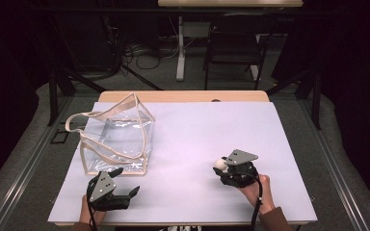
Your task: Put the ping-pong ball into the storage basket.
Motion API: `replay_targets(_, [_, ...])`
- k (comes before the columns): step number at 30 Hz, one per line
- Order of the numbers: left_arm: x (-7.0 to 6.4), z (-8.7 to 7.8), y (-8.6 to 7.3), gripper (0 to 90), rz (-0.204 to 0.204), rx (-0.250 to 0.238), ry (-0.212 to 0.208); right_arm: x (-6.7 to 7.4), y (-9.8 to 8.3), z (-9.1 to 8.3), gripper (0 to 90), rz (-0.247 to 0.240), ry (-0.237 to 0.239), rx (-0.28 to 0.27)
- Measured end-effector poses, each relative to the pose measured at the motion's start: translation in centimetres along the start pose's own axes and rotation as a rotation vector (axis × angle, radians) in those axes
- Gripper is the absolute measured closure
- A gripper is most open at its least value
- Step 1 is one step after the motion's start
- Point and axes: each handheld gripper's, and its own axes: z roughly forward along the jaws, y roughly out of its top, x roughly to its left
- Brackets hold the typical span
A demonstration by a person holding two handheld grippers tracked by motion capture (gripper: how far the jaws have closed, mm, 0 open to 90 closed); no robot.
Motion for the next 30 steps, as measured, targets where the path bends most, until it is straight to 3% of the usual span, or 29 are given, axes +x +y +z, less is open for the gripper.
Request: replay_targets(30, [0.0,0.0,0.0,16.0,0.000,-0.001,0.000,-1.1,1.4,1.4,50.7,0.007,0.005,0.002])
